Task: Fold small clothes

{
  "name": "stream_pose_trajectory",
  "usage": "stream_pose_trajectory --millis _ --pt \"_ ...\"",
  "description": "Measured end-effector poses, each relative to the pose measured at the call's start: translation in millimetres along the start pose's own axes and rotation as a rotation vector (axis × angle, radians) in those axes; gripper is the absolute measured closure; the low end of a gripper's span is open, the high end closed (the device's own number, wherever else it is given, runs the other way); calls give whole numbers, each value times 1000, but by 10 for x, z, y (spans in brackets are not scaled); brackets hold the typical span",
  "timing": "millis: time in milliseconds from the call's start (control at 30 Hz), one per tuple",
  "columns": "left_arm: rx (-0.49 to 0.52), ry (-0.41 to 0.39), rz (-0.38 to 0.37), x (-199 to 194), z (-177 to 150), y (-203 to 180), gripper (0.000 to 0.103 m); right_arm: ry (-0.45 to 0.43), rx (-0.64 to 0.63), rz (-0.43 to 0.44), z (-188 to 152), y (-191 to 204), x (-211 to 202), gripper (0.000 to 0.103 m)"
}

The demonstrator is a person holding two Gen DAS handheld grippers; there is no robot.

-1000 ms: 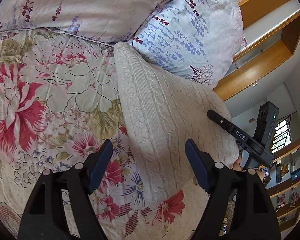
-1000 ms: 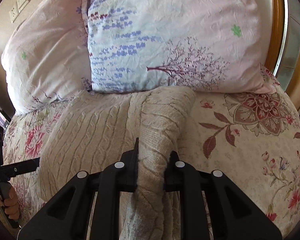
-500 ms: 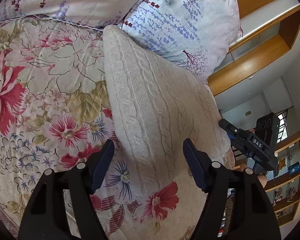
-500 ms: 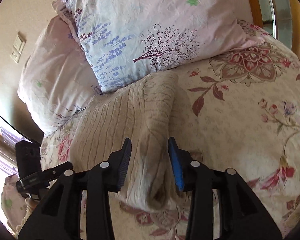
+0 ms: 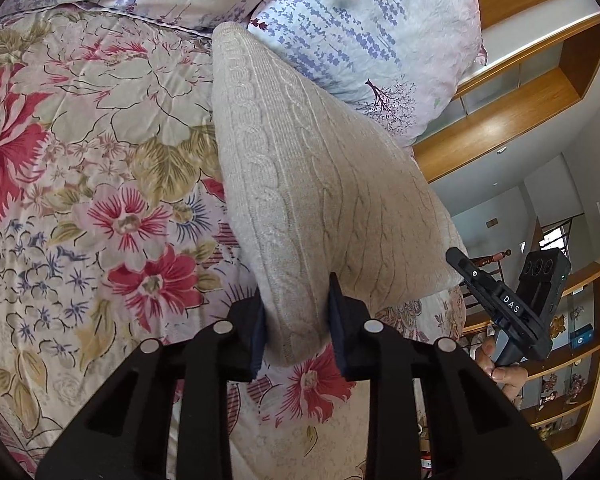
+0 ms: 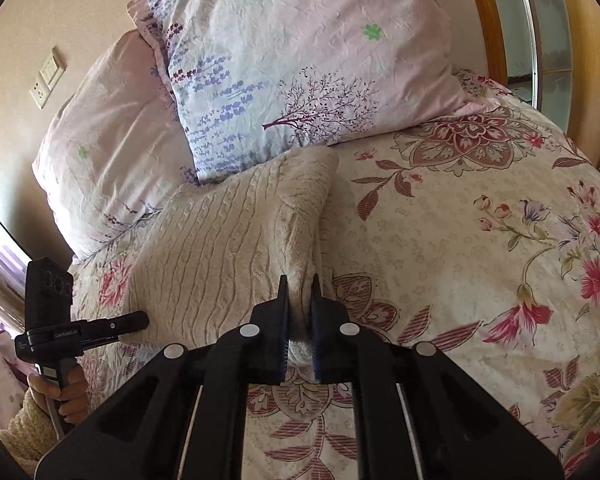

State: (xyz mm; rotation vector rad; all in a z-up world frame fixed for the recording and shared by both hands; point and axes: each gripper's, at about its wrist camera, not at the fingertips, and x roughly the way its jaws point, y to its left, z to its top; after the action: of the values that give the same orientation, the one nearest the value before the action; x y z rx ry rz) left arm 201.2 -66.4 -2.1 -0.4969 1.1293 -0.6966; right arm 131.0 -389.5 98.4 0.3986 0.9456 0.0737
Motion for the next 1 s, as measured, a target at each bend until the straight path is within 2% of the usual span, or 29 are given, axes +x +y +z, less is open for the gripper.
stream_pose_trajectory --millis 267,367,467,533,567,600,633,667,767,1000 --pt "2 15 27 57 -61 37 80 59 -15 -128 -170 -123 229 95" --pt "13 7 37 63 -74 32 80 70 -17 -144 -166 -159 282 94" --pt "37 0 55 77 -77 3 78 75 -2 -124 -170 -206 308 94" --pt "48 5 60 62 -67 -24 73 83 17 -89 -135 -227 253 91" --pt "57 3 61 34 -59 -43 67 85 32 -59 -101 -234 204 79" --pt "67 -8 65 -10 -42 -64 54 84 50 -27 -49 -242 146 71" --pt "76 -35 74 -71 -16 -77 48 68 65 -5 13 -248 86 56" --pt "83 -70 78 -143 25 -91 35 37 81 13 97 -258 29 46" --pt "68 -128 83 -252 228 -99 26 10 166 75 367 -347 101 44" --pt "47 -105 173 -46 655 -40 25 127 374 102 815 -558 924 45"
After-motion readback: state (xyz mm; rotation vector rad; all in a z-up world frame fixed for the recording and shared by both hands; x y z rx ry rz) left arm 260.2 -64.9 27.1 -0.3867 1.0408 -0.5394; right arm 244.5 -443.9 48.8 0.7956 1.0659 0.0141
